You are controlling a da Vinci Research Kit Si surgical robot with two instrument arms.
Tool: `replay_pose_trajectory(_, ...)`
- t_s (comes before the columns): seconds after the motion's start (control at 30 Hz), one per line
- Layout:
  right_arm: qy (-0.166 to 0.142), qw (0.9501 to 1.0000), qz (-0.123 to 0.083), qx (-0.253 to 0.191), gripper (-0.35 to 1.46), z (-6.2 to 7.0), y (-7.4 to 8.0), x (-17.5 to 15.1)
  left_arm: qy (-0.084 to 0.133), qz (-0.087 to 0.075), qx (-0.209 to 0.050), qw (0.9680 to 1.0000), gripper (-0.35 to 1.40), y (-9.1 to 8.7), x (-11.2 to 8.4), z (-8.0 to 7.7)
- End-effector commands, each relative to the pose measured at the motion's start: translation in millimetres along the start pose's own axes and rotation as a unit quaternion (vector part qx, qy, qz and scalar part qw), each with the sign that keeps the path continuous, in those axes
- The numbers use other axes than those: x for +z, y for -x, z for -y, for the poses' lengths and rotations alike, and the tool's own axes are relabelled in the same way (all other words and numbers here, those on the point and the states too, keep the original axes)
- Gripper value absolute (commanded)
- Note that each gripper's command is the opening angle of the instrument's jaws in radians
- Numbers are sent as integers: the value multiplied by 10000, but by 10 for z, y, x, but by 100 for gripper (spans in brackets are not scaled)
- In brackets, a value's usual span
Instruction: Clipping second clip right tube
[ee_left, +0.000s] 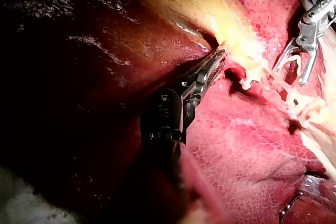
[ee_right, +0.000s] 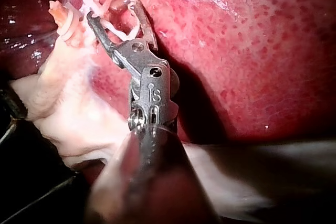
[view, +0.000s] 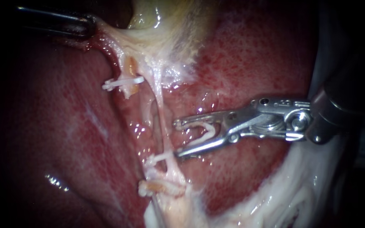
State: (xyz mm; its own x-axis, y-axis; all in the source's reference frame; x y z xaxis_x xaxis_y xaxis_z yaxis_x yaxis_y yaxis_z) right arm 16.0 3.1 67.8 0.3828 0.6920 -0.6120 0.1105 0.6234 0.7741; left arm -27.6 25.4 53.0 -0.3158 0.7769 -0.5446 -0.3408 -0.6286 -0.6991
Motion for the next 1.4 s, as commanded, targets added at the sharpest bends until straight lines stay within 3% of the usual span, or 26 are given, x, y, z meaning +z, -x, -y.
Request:
replay_pose_trajectory(0.03, -11, 10000, 19, 34, 47, -2, 0, 1, 0, 0, 0, 10000, -35, 0, 0, 0)
replay_pose_trajectory(0.23, -61, 9999, 41, 88, 47, -4, -1, 13, -1, 0, 0, 10000, -35, 0, 0, 0)
replay_pose_trajectory(0.5, -151, 9998, 95, 104, 47, 3, -7, 34, -4, -1, 1, 10000, -35, 1, 1, 0)
replay_pose_trajectory(0.7, -332, 9992, -78, 223, 47, 8, -8, 52, -8, -2, 1, 10000, -35, 1, 2, 0)
replay_pose_trajectory(0.87, -538, 9976, -280, 337, 47, 19, -17, 49, -7, -2, 1, 10000, -35, 1, 2, 0)
replay_pose_trajectory(1.0, -751, 9950, -434, 488, 47, 36, -29, 46, -7, -2, 2, 10000, -35, 1, 2, 0)
replay_pose_trajectory(1.2, -1018, 9918, -492, 590, 46, 54, -37, 51, -7, -2, 2, 10000, -35, 1, 2, 0)
replay_pose_trajectory(1.4, -1026, 9912, -481, 691, 38, 55, -36, 50, -6, -2, 2, 10000, -35, 1, 2, 0)
